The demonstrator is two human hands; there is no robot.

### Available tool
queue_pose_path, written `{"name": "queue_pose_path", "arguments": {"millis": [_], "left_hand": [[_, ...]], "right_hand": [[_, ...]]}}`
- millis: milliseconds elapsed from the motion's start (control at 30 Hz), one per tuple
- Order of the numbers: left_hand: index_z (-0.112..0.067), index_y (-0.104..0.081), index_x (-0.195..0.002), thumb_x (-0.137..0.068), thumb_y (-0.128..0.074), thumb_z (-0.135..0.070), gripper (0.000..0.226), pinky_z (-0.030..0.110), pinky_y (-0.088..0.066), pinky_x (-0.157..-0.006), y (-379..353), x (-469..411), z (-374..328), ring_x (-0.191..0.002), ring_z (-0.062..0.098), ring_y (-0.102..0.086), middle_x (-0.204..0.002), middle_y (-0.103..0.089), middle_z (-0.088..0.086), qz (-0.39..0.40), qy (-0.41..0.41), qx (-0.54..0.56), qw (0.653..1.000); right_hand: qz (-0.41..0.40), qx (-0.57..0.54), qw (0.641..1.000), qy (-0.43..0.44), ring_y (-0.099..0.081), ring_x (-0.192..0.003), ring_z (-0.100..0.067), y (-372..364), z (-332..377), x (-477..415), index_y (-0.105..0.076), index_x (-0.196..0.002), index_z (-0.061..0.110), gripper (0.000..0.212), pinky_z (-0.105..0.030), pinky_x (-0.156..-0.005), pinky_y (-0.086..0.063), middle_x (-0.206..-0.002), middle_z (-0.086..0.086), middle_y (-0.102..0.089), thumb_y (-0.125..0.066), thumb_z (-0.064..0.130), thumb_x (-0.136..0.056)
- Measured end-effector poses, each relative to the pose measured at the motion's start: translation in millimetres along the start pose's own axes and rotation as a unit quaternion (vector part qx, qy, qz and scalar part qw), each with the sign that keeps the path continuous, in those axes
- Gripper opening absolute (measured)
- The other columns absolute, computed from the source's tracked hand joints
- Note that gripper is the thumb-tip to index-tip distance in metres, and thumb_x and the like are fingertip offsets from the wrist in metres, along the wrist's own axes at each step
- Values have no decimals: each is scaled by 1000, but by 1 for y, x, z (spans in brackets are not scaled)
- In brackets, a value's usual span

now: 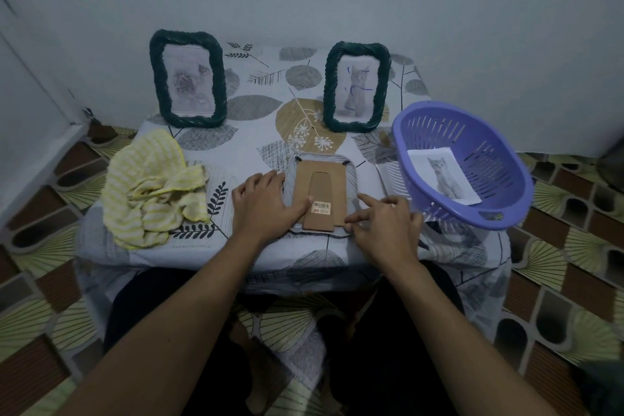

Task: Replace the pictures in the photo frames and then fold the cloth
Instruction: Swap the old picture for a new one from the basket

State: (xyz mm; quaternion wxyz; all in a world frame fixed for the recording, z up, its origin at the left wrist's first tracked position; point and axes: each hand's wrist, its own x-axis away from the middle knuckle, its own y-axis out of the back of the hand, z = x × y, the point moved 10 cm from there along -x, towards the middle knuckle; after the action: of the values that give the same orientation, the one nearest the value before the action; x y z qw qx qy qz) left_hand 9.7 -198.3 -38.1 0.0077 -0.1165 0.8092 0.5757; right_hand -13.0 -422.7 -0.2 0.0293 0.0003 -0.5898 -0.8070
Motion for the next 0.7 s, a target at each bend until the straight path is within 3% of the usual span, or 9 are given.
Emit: {"name": "queue_pose_path", "arguments": {"millis": [300,567,700], "left_hand": [[-24,-42,-145,-77,-33,-83,91,45,-22,-108,2,1,-2,-142,24,-30,-154,-40,-2,10,2,4,1000],[-24,-43,-144,-78,-34,-84,90,46,-23,-108,1,1,0,-141,25,-31,-153,-41,-2,12,4,3,1000],[-24,-44,-143,-78,-34,-83,89,46,-23,-107,1,1,-1,-140,25,-32,-152,-42,-2,9,1,4,1000]], "right_hand": [[-14,20,1000,14,-30,-130,-13,5,2,-3,-77,-89,43,8,-35,-90,-19,-138,30,-53,-71,48,-86],[-5,85,994,68,-26,-136,-17,6,11,-8,-77,-96,47,12,-37,-96,-21,-143,28,-50,-69,50,-87],[39,7,999,31,-42,-127,-14,-5,-4,-20,-77,-87,45,8,-37,-97,-27,-131,25,-60,-76,49,-80]]}}
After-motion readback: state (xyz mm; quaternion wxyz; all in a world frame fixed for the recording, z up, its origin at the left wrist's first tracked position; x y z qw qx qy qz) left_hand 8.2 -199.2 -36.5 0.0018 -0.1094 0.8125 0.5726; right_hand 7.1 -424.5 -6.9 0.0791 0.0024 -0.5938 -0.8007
